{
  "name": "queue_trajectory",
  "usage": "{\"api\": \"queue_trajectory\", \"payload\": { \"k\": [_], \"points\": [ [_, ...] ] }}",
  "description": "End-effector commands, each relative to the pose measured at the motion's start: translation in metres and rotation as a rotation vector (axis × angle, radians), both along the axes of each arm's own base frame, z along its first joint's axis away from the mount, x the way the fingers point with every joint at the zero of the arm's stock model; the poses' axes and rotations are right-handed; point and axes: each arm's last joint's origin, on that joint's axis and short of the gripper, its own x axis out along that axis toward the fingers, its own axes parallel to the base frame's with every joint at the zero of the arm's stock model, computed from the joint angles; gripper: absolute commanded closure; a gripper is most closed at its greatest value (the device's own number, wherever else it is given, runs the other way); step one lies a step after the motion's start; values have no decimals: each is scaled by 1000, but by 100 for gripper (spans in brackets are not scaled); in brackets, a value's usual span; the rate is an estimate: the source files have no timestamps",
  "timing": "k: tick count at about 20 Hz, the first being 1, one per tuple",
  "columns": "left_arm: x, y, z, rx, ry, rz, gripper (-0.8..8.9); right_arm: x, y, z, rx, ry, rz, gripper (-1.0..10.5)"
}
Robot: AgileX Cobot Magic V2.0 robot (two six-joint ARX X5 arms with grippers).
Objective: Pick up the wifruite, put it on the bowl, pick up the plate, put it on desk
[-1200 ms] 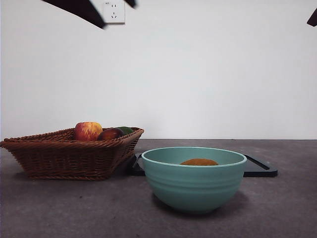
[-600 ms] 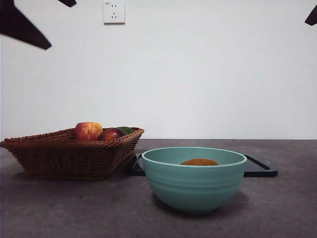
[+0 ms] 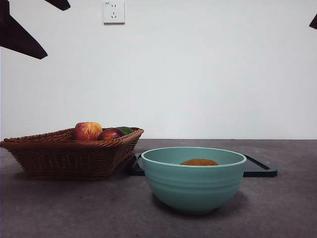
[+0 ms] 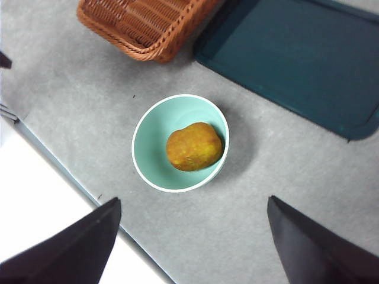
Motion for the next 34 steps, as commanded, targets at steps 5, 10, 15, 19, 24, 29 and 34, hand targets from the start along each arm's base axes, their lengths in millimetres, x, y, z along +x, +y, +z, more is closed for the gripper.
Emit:
{"api": "queue_trajectory", "payload": {
  "k": [5,10,15,19,24,29,34],
  "points": [
    [1,-2,2,-3,-24,-19,469,14,23,-70,102,147,-103,583],
    [1,-2,2,-3,-24,-19,469,26,44,-96,35,144,-166,635],
    [1,-2,2,-3,-23,-19,469,45,69,-121,-58,144,-199,686],
    [1,-2,2,-3,-23,-19,469,55,78,-134,-87,131,-221,799],
    [1,-2,2,-3,-24,-19,469,62,84,-147,-100,158,-231,807],
    [1,-2,2,-2,-24,-19,469,65,90,-152,-90,155,-214,921],
    [1,-2,2,-2,-25,-19,469,64,94,-150,-83,145,-198,938]
  ]
}}
